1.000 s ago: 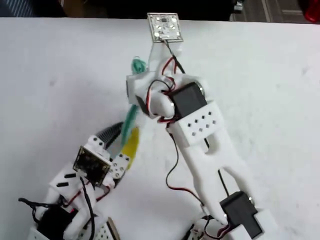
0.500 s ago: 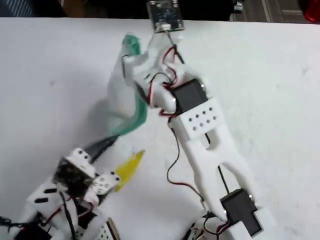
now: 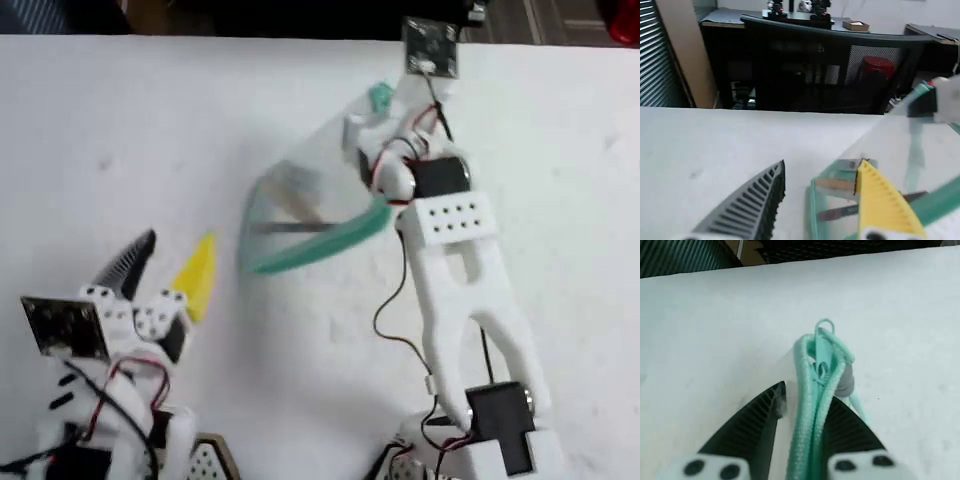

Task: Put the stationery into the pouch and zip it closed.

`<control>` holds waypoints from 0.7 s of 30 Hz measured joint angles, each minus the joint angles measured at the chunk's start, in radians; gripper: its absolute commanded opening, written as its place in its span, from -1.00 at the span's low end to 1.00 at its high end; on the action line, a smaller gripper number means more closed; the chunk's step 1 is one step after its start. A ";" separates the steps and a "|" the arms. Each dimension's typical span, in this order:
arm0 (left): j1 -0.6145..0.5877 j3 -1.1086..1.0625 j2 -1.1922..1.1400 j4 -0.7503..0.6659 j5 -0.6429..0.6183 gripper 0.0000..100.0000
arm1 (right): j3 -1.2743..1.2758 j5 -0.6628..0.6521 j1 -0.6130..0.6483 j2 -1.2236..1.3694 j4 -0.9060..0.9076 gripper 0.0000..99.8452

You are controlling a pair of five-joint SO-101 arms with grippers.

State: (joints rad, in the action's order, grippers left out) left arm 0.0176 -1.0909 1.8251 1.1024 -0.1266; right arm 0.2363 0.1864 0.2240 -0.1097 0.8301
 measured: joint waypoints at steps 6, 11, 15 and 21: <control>-0.049 -0.238 -0.002 -0.244 -0.069 -0.51 | 0.238 -0.110 -0.041 0.000 -0.215 -0.97; -0.049 -0.293 -0.012 -0.322 -0.072 -0.51 | 0.425 -0.172 -0.041 0.000 -0.382 -0.97; -0.038 -0.295 -0.009 -0.327 -0.072 -0.51 | 0.508 -0.209 -0.041 0.000 -0.480 -0.97; -0.037 -0.295 -0.009 -0.327 -0.072 -0.51 | 0.522 -0.236 -0.051 0.032 -0.506 -0.95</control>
State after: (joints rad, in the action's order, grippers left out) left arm -0.0192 -1.3855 1.8159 0.7756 -0.1987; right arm 0.7580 -0.0499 0.1734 -0.0775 0.3237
